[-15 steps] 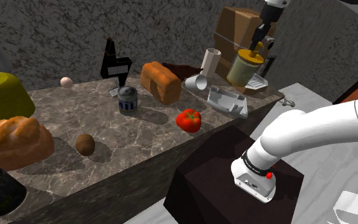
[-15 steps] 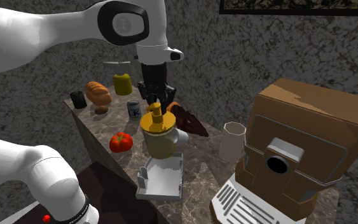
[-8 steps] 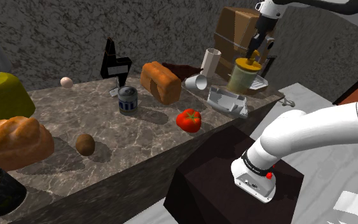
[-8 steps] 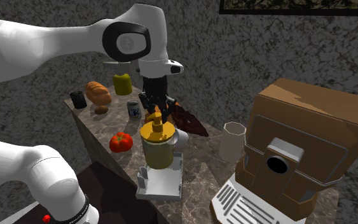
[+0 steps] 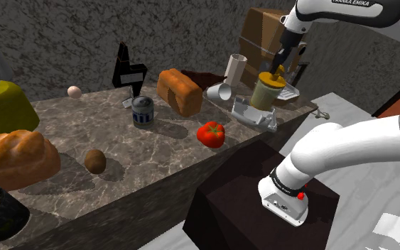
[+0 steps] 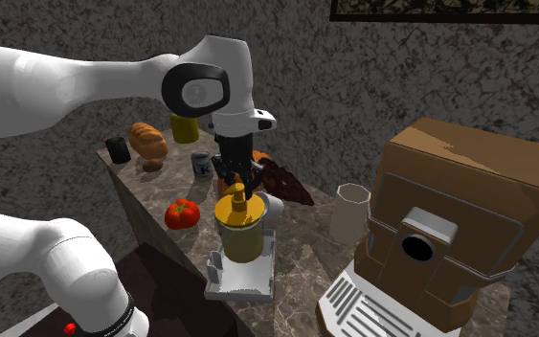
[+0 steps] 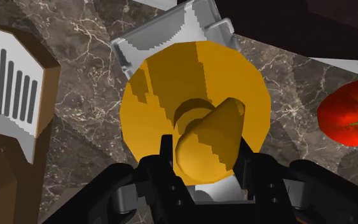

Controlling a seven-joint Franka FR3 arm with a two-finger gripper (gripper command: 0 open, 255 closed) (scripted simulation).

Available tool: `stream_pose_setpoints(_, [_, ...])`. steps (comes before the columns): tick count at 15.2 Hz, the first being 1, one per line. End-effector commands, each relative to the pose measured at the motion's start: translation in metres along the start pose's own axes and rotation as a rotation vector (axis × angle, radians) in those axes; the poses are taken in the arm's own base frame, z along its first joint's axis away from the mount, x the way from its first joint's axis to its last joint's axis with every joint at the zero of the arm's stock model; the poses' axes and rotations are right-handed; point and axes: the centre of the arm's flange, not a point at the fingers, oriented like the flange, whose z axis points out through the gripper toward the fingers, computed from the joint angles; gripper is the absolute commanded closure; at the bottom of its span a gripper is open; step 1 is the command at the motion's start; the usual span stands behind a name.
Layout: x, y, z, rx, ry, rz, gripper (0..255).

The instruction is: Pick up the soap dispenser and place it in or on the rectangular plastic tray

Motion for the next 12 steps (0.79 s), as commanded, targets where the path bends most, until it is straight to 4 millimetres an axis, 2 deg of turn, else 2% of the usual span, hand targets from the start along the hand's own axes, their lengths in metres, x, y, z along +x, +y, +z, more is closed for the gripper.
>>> stream_pose_setpoints(1, [-0.0008, -0.0009, 0.0105, -0.001, 0.001, 0.000, 255])
stream_pose_setpoints(9, [-0.0008, -0.0009, 0.0108, -0.001, 0.001, 0.000, 255])
stream_pose_setpoints(10, [-0.0008, -0.0009, 0.0108, -0.001, 0.001, 0.000, 0])
stream_pose_setpoints(12, [-0.0007, -0.0009, 0.0108, -0.001, 0.001, 0.000, 0])
